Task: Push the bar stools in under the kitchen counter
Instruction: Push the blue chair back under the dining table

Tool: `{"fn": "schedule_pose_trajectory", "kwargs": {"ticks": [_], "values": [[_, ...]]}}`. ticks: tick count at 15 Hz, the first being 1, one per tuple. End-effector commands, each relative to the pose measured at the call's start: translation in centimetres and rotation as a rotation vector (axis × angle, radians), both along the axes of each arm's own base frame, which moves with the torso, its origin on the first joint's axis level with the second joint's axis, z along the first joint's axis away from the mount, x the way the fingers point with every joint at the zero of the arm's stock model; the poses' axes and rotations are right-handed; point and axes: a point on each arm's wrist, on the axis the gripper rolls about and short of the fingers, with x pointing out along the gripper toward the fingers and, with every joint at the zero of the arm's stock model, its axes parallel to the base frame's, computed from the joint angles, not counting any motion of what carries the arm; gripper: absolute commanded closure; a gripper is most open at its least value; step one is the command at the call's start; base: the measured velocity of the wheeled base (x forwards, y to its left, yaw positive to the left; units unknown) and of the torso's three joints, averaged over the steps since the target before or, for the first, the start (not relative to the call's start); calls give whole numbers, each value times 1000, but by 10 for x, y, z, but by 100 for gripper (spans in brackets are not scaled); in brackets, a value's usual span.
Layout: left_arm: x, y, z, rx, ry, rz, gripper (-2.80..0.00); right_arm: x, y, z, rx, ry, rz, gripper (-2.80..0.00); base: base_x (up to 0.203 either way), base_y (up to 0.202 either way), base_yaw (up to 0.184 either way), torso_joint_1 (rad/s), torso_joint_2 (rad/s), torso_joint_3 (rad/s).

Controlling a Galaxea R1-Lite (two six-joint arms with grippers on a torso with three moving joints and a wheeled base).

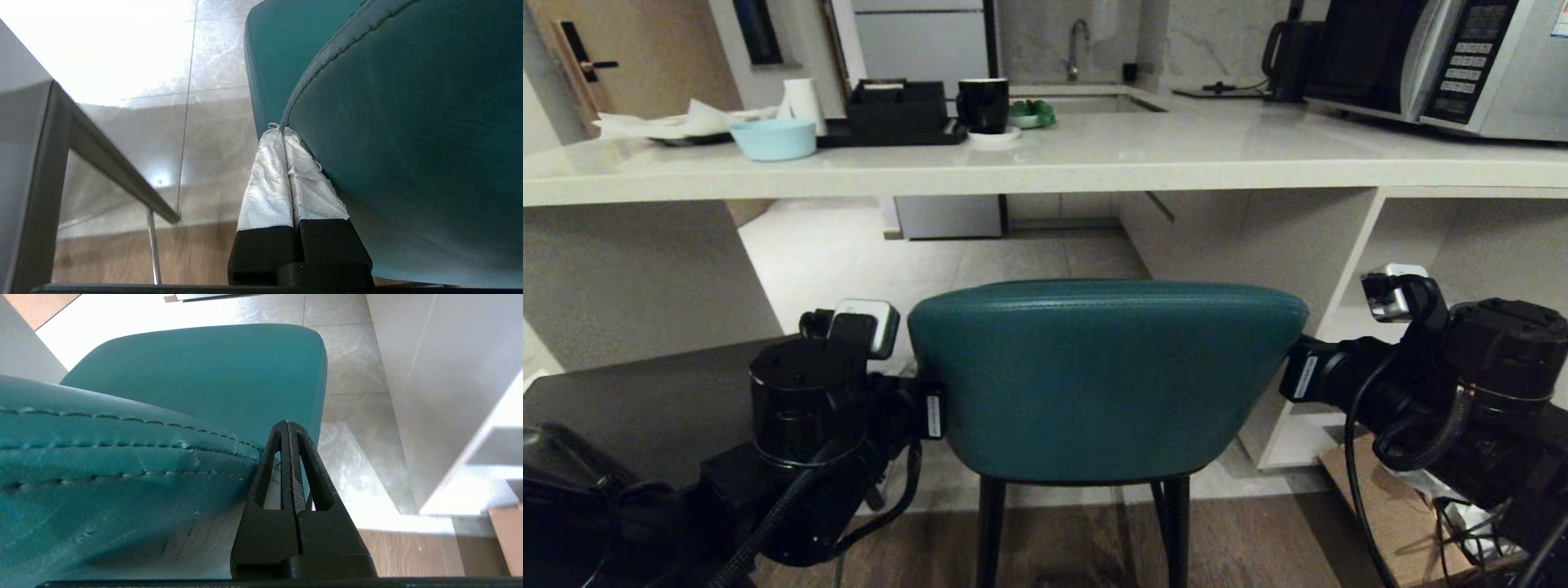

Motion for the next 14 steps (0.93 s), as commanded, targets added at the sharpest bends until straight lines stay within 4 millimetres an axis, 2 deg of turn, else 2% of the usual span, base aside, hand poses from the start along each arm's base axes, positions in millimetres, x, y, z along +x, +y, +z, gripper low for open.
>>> {"fn": "schedule_pose_trajectory", "kwargs": {"ticks": [1, 14], "values": [[0, -1, 0, -3, -4, 2, 0, 1, 1, -1, 2, -2, 6, 0, 185, 0, 3, 2, 2, 2], [0, 0, 2, -5, -10, 6, 0, -3, 1, -1, 1, -1, 11, 0, 188, 0, 2, 2, 3, 2]]}}
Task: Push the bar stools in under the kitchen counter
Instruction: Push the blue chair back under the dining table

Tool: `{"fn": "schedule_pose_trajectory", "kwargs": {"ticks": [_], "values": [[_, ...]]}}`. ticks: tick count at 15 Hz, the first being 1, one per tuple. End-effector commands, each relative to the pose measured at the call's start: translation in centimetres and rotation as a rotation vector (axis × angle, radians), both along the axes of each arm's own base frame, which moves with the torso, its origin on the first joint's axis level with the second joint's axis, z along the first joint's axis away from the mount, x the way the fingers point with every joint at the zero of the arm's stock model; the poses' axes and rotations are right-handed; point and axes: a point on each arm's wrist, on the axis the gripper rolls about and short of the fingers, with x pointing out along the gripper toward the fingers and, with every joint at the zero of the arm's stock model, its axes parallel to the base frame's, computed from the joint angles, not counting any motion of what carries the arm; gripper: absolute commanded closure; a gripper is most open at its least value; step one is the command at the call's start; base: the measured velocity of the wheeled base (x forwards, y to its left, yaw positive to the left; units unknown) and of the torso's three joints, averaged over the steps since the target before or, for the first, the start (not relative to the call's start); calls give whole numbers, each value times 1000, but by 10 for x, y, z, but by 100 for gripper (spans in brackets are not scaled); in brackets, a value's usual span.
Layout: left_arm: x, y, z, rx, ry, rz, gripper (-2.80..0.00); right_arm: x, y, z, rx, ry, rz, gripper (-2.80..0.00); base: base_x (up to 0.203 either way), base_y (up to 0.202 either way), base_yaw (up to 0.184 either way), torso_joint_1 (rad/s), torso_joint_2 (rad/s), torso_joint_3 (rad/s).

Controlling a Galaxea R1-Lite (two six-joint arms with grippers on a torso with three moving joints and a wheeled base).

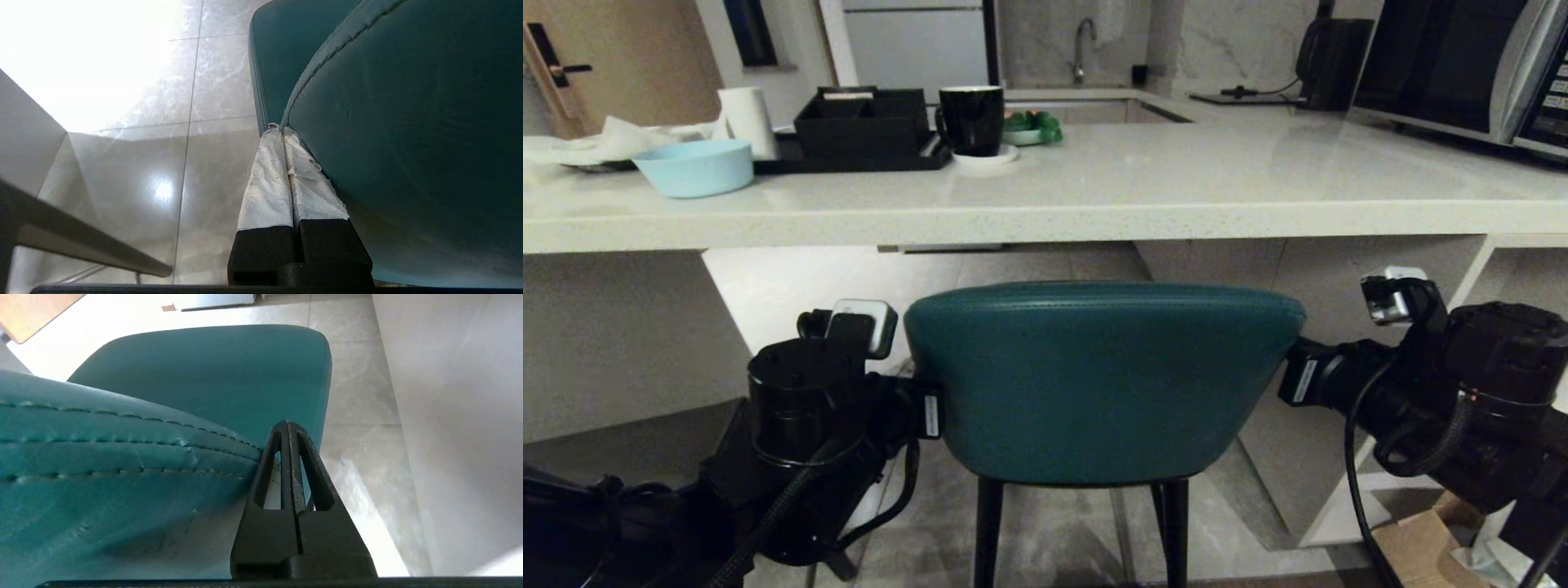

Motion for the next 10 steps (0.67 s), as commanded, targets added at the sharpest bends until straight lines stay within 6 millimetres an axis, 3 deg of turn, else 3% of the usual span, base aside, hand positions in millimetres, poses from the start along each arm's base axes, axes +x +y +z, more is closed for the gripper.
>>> {"fn": "schedule_pose_trajectory", "kwargs": {"ticks": [1, 10], "values": [[-1, 0, 4, -12, -14, 0, 0, 0, 0, 0, 2, -2, -2, 0, 147, 0, 0, 4, 2, 6], [-9, -6, 6, -13, -24, -6, 0, -5, -2, 0, 1, -1, 0, 0, 10, 0, 0, 1, 1, 0]]}}
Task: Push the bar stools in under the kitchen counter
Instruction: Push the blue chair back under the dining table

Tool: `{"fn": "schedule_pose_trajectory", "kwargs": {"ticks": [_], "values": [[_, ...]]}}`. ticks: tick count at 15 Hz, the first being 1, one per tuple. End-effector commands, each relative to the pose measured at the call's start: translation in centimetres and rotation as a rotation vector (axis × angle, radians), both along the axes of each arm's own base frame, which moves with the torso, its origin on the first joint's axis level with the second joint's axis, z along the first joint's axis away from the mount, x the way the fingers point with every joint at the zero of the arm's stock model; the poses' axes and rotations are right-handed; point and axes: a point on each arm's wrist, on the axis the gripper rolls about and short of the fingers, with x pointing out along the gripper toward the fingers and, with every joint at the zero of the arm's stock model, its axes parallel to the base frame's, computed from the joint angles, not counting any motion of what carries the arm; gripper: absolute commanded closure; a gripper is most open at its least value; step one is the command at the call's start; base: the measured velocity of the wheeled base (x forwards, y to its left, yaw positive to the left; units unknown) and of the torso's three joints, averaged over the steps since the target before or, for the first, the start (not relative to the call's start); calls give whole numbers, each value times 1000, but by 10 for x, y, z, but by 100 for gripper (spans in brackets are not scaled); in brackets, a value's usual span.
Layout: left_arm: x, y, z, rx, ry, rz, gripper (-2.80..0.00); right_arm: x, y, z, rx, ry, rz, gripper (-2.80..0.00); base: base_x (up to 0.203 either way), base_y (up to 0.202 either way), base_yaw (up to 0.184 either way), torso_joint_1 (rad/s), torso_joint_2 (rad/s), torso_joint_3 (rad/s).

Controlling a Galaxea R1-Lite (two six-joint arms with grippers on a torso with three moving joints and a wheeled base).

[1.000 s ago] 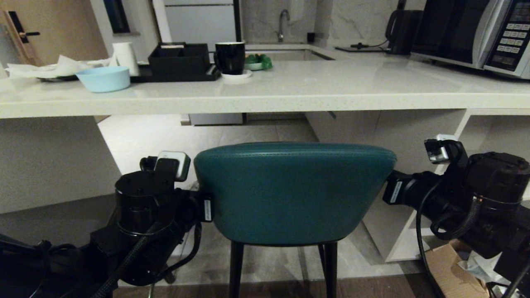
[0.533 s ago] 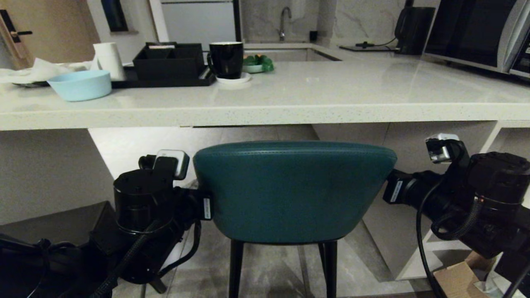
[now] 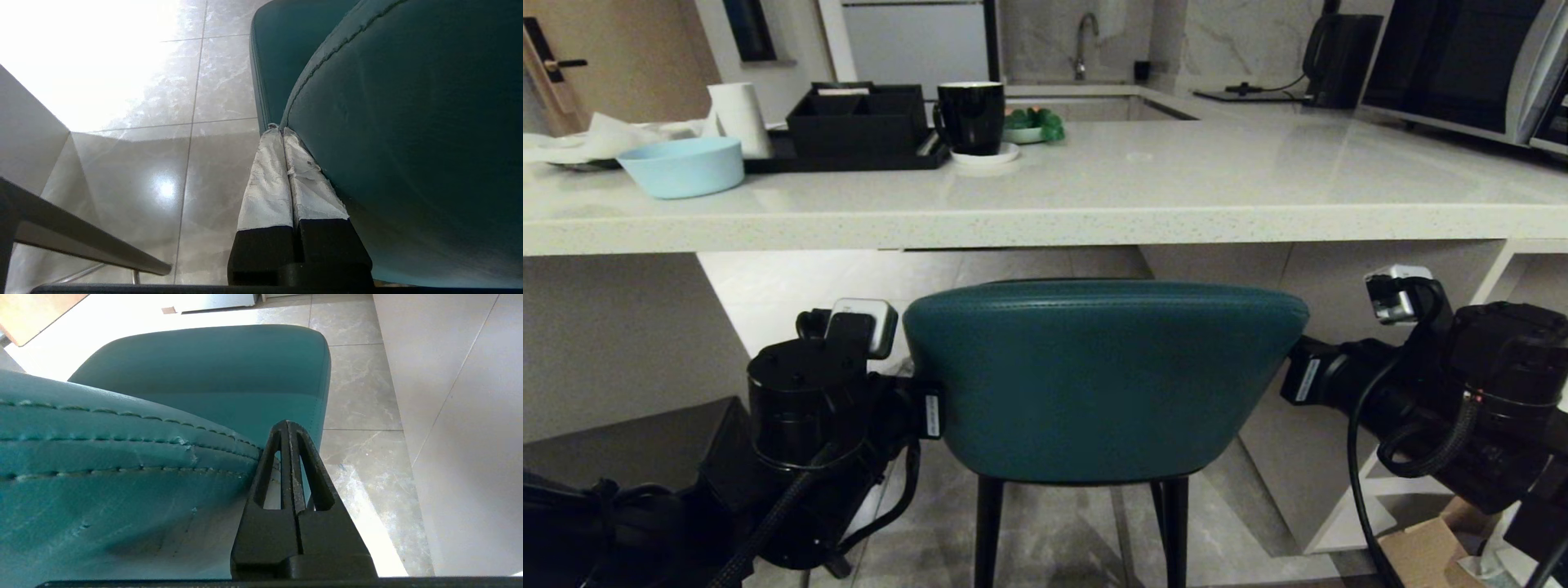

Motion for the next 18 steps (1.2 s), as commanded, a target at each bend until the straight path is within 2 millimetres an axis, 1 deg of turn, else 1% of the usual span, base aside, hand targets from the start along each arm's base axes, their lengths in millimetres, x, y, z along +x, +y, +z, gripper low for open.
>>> {"fn": "schedule_pose_trajectory", "kwargs": {"ticks": [1, 5, 6, 8, 11, 12, 14, 16, 18], "values": [[-1, -1, 1, -8, -7, 3, 0, -1, -1, 0, 2, 0, -1, 0, 0, 0, 0, 0, 0, 0], [-11, 6, -4, 8, 11, -9, 0, -4, -2, 2, 5, -6, -2, 0, 0, 0, 0, 0, 0, 0], [-14, 8, 0, 0, 1, -8, 0, -7, -3, 6, 13, -22, -2, 0, 0, 0, 0, 0, 0, 0], [-28, 20, 13, -36, -32, -17, 0, -20, -10, 20, 36, -70, -3, 0, 0, 0, 0, 0, 0, 0], [-59, 54, 34, -115, -108, -12, 0, -58, -31, 38, 71, -144, -20, 0, 0, 0, 0, 0, 0, 0], [-64, 67, 38, -135, -133, 16, 0, -70, -41, 41, 77, -161, -40, 0, 0, 0, 0, 0, 0, 0], [-68, 89, 47, -163, -183, 99, 0, -86, -56, 46, 81, -182, -84, 0, 0, 0, 0, 0, 0, 0], [-77, 106, 53, -194, -228, 151, 0, -98, -68, 44, 71, -185, -132, 0, 0, 0, 0, 0, 0, 0], [-85, 121, 52, -205, -253, 202, 0, -107, -73, 36, 60, -174, -143, 0, 0, 0, 0, 0, 0, 0]]}}
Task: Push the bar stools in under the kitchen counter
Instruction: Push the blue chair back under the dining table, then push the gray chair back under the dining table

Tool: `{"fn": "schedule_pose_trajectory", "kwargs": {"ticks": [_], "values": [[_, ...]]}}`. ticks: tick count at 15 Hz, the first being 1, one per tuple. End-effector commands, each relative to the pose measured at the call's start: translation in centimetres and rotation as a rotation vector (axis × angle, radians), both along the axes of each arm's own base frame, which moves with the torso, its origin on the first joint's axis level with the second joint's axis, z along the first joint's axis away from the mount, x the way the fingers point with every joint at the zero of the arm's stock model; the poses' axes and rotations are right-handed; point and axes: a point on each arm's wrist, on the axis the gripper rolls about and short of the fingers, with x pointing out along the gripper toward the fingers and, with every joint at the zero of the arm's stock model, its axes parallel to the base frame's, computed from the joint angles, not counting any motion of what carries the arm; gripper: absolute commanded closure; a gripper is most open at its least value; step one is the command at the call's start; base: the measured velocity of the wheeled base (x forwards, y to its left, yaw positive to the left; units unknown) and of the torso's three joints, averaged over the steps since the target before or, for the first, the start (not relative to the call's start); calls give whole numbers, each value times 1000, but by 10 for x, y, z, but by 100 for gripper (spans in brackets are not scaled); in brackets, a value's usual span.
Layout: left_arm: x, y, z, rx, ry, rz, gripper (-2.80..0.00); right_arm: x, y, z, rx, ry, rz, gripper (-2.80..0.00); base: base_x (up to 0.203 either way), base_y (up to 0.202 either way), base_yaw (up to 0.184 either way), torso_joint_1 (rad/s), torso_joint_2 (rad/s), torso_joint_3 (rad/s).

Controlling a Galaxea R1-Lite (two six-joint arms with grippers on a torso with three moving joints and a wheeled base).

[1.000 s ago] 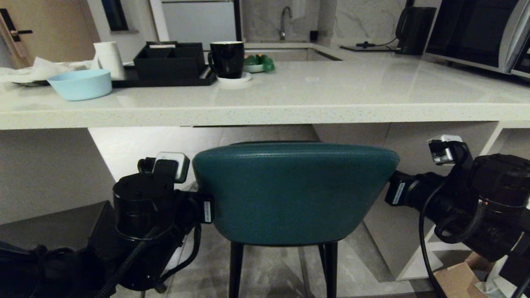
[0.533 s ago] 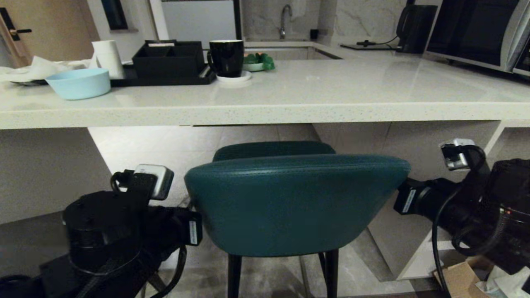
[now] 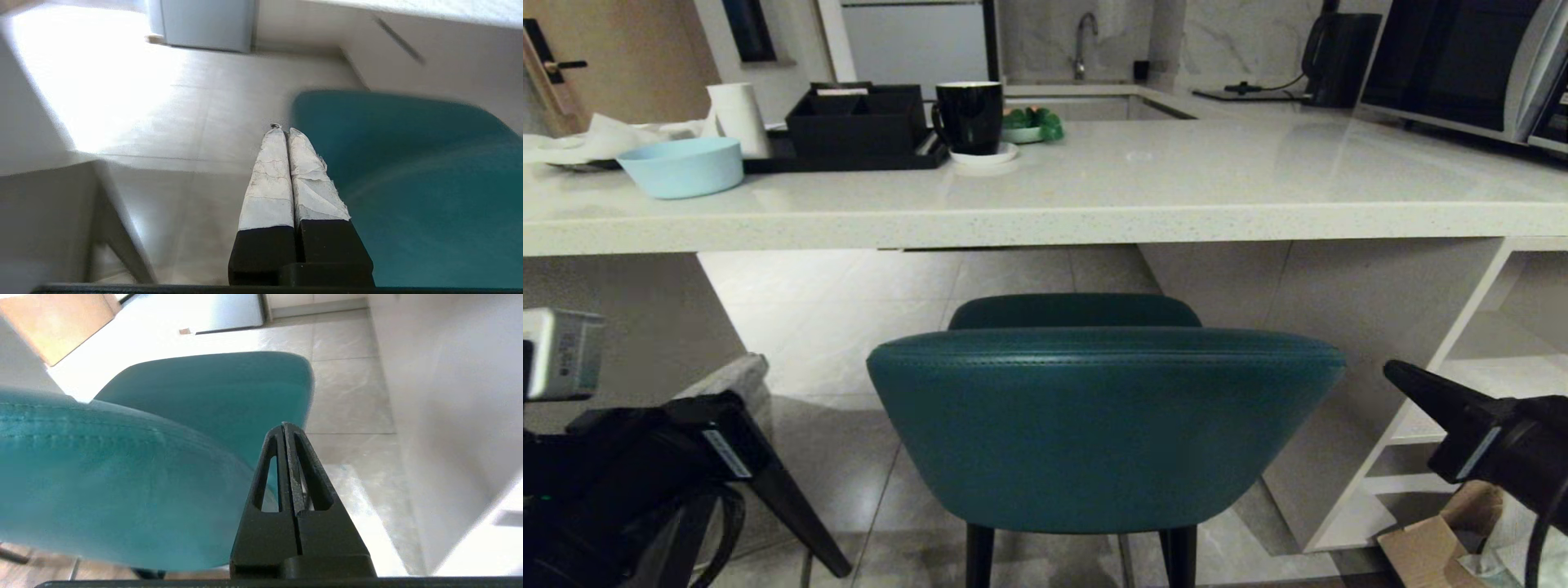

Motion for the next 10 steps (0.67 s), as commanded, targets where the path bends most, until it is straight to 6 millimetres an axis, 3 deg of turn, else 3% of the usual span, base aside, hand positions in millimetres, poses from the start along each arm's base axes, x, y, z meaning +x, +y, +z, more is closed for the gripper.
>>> {"fn": "schedule_pose_trajectory", "kwargs": {"ticks": [1, 7, 10], "values": [[-13, 15, 6, -34, -55, 48, 0, -17, -9, 4, 15, -58, -30, 0, 0, 0, 0, 0, 0, 0], [-33, 43, 13, -5, -148, 179, 0, -46, -28, -1, -61, -118, -121, 0, 0, 0, 0, 0, 0, 0], [-43, 57, 27, 25, -244, 297, 0, -57, -33, 1, -67, -161, -159, 0, 0, 0, 0, 0, 0, 0]]}}
